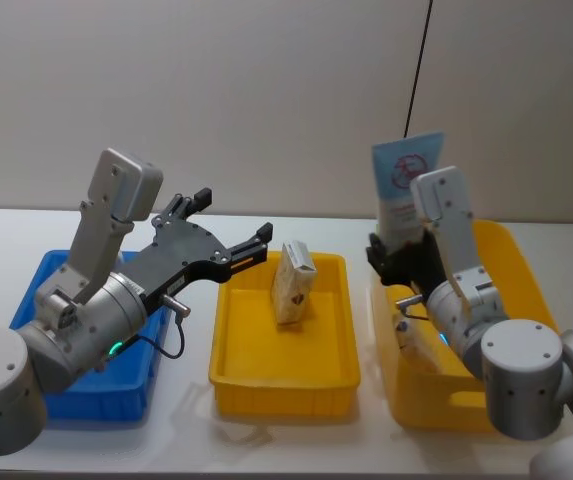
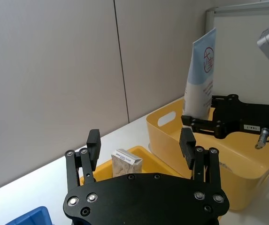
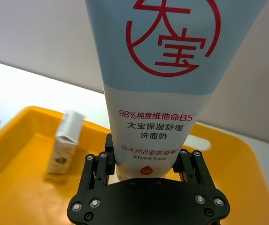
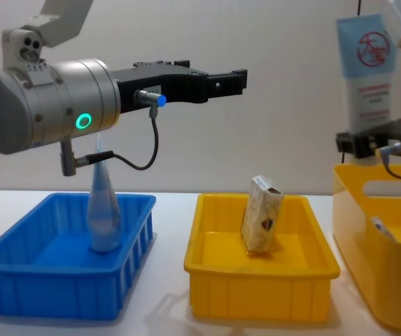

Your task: Bimanual collaborative sorting of washing and personal care products

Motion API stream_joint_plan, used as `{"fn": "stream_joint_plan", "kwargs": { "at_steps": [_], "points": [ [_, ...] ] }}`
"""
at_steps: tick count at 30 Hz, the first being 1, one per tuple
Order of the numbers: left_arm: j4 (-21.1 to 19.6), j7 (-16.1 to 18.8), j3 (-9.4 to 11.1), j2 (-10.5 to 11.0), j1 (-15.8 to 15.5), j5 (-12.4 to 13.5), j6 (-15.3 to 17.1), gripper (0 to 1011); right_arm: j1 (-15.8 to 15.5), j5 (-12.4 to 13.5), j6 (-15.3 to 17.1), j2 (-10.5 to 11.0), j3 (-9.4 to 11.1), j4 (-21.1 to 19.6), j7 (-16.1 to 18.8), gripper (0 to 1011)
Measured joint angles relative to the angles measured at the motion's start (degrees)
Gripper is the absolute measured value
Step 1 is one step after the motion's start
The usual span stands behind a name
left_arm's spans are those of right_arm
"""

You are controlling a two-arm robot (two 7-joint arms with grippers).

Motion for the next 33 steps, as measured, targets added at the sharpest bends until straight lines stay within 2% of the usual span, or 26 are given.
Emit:
{"fn": "stream_joint_plan", "kwargs": {
  "at_steps": [12, 25, 32, 33],
  "points": [
    [0.0, 0.0, 0.0, 0.0, 0.0, 0.01, 0.0, 1001, -0.81, -1.9, 5.22, -2.37, 3.65, 0.86, -7.8, 627],
    [0.0, 0.0, 0.0, 0.0, 0.0, 0.01, 0.0, 1001, -1.41, -3.5, 9.53, -4.72, 7.91, 2.76, -15.53, 627],
    [0.0, 0.0, 0.0, 0.0, 0.0, 0.01, 0.0, 1001, -2.07, -3.87, 10.01, -5.0, 8.88, 2.67, -16.54, 630],
    [0.0, 0.0, 0.0, 0.0, 0.0, 0.01, 0.0, 1001, -2.26, -3.92, 9.95, -4.97, 8.91, 2.44, -16.52, 682]
  ]
}}
